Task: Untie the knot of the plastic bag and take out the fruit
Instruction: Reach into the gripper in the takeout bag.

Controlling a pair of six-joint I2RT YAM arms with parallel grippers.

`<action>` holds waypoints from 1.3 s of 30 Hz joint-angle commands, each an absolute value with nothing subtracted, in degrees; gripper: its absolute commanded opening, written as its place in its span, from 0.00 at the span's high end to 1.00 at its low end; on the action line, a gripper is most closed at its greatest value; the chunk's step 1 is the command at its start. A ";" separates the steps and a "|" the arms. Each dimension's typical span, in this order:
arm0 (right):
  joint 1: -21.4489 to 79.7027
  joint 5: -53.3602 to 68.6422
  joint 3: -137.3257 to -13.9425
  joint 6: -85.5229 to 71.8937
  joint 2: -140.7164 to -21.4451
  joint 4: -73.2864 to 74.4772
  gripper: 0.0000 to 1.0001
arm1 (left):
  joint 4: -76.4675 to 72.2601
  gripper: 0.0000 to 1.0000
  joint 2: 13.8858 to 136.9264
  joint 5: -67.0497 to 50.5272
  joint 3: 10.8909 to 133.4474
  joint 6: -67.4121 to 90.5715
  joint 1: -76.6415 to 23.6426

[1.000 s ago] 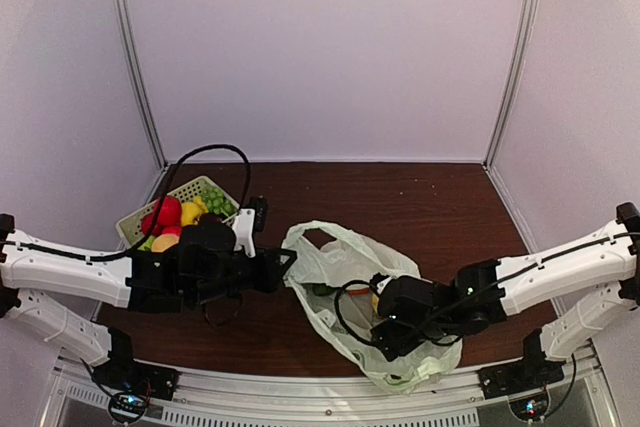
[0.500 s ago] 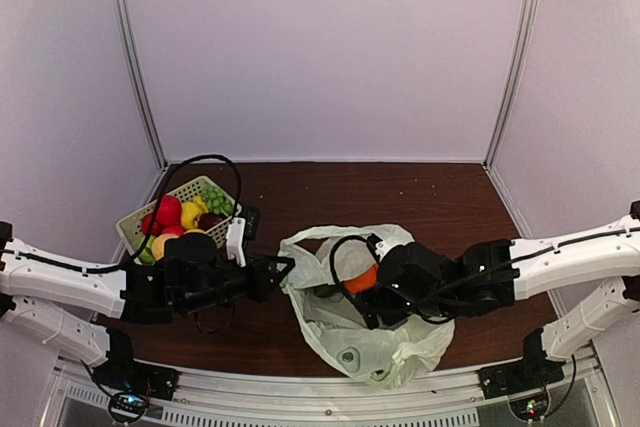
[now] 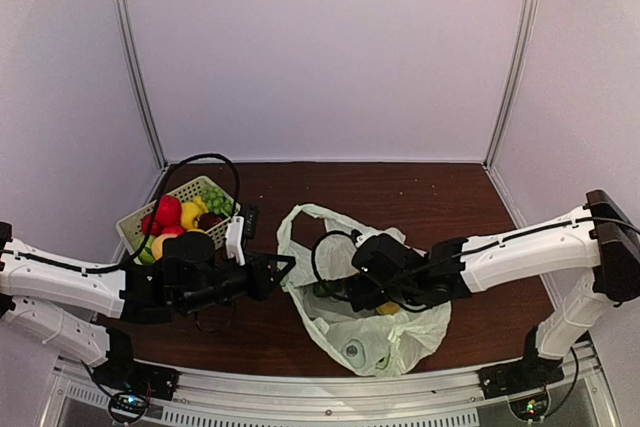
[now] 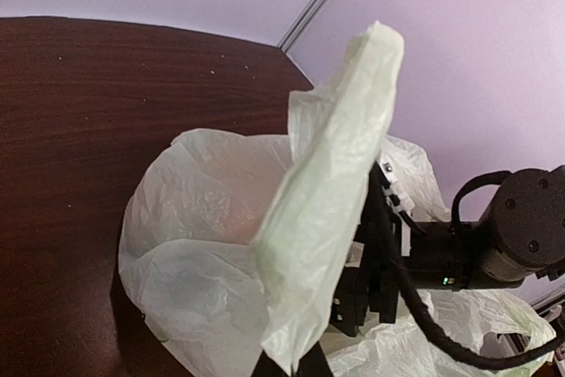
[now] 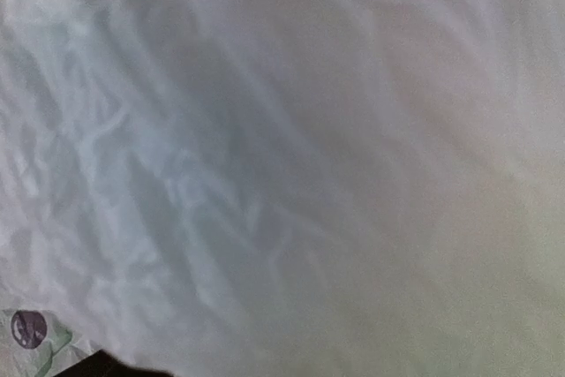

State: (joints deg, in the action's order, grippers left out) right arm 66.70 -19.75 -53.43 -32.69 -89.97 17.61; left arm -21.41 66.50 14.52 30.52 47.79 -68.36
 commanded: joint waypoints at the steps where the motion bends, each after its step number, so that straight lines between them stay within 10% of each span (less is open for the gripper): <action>1: 64.08 -19.64 -54.59 -30.04 -92.87 12.83 0.08 | -23.47 1.00 65.90 14.49 30.15 48.75 -68.47; 12: 62.42 -18.44 -55.64 -26.74 -99.84 5.90 0.06 | -22.43 1.00 66.17 14.15 30.32 49.48 -68.47; 22: 61.94 -18.68 -57.29 -24.45 -103.26 3.73 0.35 | -21.32 1.00 65.72 14.62 30.64 49.96 -68.44; 39: 63.10 -15.06 -54.34 -21.86 -92.57 3.11 0.44 | -15.79 1.00 66.30 20.11 34.04 53.02 -68.41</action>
State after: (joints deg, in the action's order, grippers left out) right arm 62.35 -16.05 -55.64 -22.68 -97.91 2.94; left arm -17.96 66.41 16.40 30.98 51.05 -68.36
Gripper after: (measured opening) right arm 0.570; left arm 0.002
